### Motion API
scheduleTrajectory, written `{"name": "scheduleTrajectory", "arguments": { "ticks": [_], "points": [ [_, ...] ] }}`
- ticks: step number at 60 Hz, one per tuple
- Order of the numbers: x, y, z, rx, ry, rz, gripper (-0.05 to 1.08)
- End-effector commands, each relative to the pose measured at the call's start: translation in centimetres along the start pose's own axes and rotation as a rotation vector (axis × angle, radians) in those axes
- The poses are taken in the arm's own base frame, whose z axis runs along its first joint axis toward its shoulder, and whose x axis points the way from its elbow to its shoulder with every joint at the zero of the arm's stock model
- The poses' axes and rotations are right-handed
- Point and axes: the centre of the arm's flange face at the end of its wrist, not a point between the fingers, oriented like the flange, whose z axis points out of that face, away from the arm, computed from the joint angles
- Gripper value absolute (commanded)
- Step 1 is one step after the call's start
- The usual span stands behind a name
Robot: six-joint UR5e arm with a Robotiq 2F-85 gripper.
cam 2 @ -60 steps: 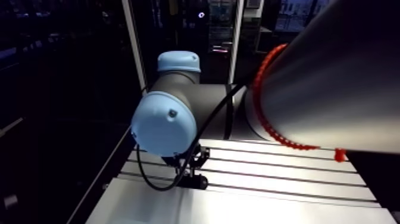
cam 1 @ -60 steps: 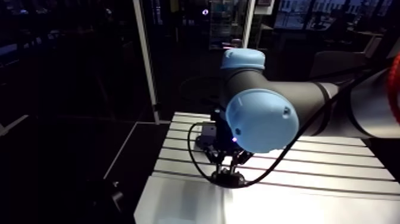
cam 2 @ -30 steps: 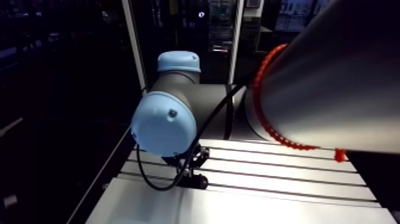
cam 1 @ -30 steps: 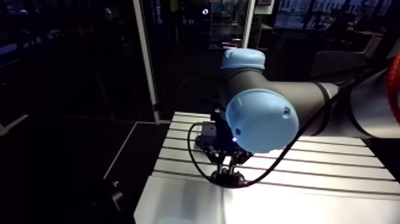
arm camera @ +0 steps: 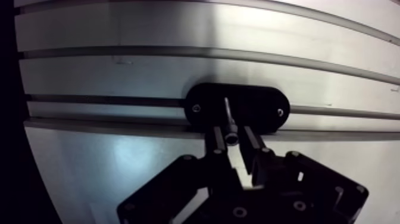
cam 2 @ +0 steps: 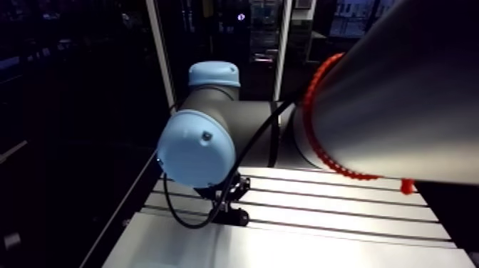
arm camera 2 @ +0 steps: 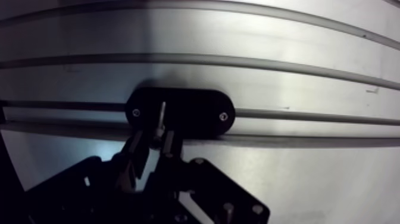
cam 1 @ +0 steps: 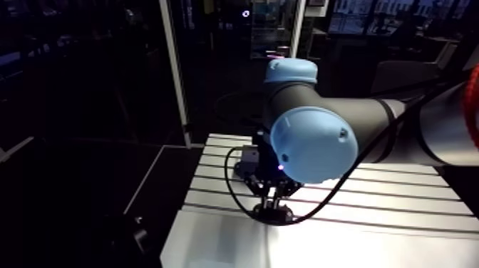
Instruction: Pick up the M10 bolt and insert it into the hole until fully seated.
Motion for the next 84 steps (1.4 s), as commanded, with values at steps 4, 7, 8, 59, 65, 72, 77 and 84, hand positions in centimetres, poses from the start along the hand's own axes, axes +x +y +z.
{"name": "scheduleTrajectory", "arguments": {
  "ticks": [4,7,8,59,65,72,77,84],
  "points": [
    [0.0,0.0,0.0,0.0,0.002,-0.001,0.73],
    [0.1,0.0,0.0,0.0,0.001,0.0,0.73],
    [0.1,0.0,-0.1,0.0,0.002,-0.001,0.74],
    [2.5,-0.2,-6.0,0.002,0.011,-0.006,1.02],
    [3.3,-0.1,-8.2,0.002,0.009,-0.005,1.03],
    [4.3,-0.2,-11.0,0.003,-0.013,-0.006,1.05],
    [4.8,-0.3,-12.0,0.002,-0.028,-0.006,1.05],
    [5.8,-0.2,-13.3,0.0,-0.059,-0.004,1.05]
  ]
}}
